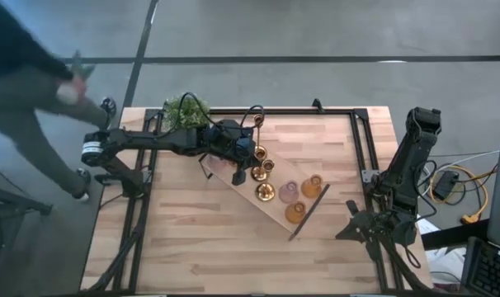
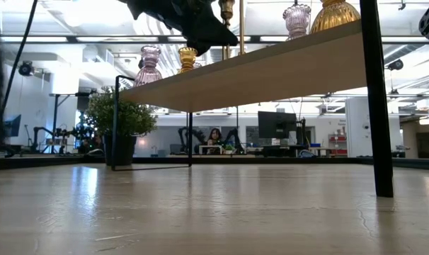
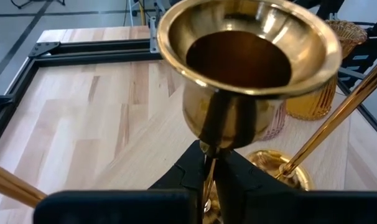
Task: Pick & Place candle stick holders
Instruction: Put the gold candle holder on the shelf
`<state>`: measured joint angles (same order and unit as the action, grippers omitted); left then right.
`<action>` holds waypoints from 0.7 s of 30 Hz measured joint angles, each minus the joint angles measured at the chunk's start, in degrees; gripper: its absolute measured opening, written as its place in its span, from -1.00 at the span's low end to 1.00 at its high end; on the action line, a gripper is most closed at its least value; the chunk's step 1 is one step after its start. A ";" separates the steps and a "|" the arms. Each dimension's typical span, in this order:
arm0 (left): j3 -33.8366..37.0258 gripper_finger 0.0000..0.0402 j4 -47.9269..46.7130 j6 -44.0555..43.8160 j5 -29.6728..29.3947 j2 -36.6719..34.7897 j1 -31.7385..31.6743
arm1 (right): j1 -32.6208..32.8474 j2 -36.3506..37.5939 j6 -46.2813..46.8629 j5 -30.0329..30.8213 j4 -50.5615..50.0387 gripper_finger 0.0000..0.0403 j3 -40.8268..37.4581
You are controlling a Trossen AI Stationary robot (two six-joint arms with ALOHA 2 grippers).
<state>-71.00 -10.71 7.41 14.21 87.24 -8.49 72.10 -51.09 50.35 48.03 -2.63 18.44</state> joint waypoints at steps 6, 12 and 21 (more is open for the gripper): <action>0.00 -0.81 -0.24 -0.17 0.01 0.00 0.00 | 0.00 0.00 0.00 0.00 -0.01 -0.96 0.00; 0.07 -0.82 0.07 0.10 -0.04 0.00 0.00 | 0.00 0.00 0.00 0.00 -0.02 -0.96 0.00; 0.07 -0.79 1.24 1.39 -0.06 0.00 0.00 | 0.00 0.00 0.00 0.00 -0.02 -0.96 0.00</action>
<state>-70.94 -9.47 8.80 14.15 87.24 -8.49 72.10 -51.09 50.35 48.03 -2.66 18.44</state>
